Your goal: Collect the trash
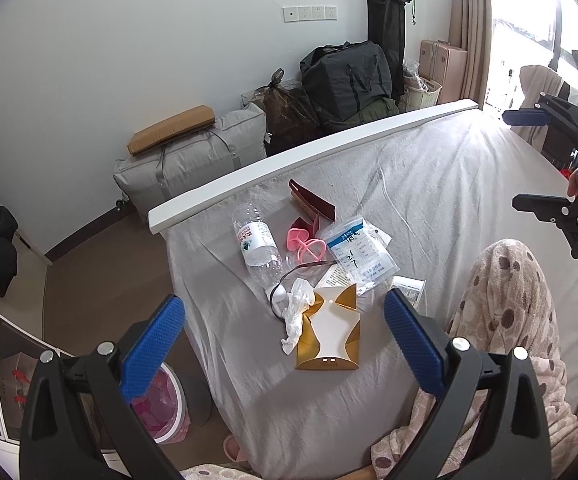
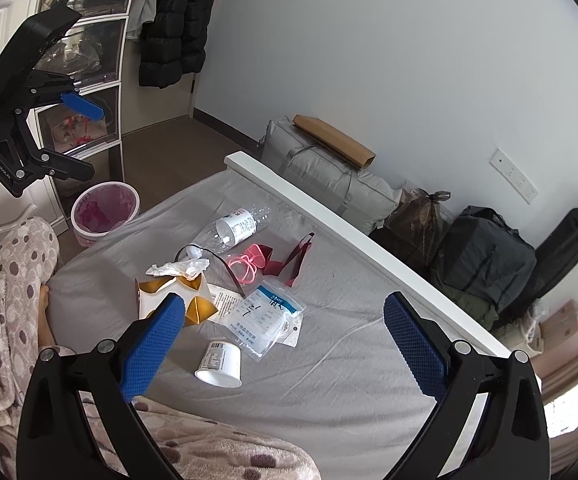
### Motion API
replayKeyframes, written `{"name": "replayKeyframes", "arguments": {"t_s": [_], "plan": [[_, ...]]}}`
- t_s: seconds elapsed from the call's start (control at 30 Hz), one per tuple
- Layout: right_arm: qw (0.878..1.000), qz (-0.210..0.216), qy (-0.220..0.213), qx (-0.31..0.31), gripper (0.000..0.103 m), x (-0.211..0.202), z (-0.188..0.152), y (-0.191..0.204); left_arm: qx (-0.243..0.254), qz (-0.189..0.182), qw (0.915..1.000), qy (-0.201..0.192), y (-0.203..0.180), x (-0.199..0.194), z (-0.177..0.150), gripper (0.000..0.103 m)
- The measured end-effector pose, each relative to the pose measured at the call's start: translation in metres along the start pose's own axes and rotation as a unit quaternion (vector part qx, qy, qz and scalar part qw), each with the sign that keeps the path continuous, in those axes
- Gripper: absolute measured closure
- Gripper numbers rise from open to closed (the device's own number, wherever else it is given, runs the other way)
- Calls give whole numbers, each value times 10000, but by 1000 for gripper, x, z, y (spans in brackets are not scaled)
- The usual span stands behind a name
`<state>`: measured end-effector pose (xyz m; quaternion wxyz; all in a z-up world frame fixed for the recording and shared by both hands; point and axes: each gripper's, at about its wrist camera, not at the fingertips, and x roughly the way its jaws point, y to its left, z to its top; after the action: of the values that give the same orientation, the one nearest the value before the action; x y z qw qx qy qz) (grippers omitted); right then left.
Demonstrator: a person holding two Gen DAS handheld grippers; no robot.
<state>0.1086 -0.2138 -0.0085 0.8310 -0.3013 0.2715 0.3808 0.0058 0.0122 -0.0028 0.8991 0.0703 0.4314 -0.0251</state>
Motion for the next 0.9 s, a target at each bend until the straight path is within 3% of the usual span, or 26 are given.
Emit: {"name": "replayKeyframes", "arguments": {"t_s": [0.9], "plan": [[9999, 36, -15, -115, 6, 2, 3, 7, -85, -70, 9999, -14, 1, -1, 2, 5]]}}
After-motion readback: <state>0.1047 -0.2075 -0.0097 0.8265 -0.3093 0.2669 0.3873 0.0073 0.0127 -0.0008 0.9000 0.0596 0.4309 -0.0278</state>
